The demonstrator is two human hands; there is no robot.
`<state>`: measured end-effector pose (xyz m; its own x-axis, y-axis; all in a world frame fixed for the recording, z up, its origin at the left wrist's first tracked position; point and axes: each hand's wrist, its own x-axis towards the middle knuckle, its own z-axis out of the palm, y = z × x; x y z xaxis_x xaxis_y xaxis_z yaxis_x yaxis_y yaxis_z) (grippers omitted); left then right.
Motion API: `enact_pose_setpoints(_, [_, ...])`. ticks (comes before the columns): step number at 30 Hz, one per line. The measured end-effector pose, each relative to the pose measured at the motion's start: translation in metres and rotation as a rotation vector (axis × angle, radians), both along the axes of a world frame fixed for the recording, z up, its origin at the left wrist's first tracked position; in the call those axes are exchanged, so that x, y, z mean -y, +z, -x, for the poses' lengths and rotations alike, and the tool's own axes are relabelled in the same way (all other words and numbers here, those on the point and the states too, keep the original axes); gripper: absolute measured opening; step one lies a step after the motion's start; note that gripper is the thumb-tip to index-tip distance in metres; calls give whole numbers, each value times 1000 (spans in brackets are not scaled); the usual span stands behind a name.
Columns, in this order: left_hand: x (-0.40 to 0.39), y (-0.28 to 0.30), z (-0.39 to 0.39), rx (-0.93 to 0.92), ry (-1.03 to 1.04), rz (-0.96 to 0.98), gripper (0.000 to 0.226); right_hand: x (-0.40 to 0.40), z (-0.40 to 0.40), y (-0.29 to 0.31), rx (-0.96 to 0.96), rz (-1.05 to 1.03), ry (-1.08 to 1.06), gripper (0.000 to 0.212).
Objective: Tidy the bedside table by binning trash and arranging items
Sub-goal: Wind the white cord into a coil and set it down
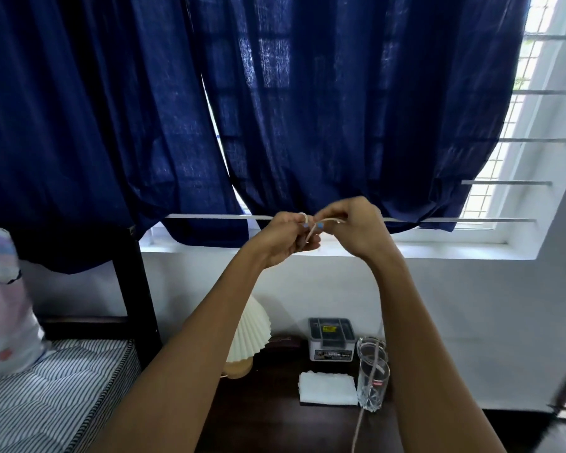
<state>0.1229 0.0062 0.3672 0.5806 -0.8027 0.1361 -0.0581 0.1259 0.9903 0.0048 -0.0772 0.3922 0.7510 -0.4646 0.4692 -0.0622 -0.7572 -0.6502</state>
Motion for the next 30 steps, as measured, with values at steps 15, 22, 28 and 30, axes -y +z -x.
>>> enact_pose_setpoints(15, [-11, 28, 26, -85, -234, 109, 42, 30, -13, -10, 419, -569, 235, 9])
enact_pose_setpoints(22, [7, 43, 26, -230, -148, 269, 31, -1, -29, -53, 308, -801, 101, 20])
enact_pose_setpoints(28, [6, 31, 8, -254, 41, 242, 25, -17, -12, -59, 12, -371, -28, 24])
enact_pose_setpoints(30, [4, 22, 4, -241, 74, 210, 23, -17, -3, -48, -77, -230, -95, 22])
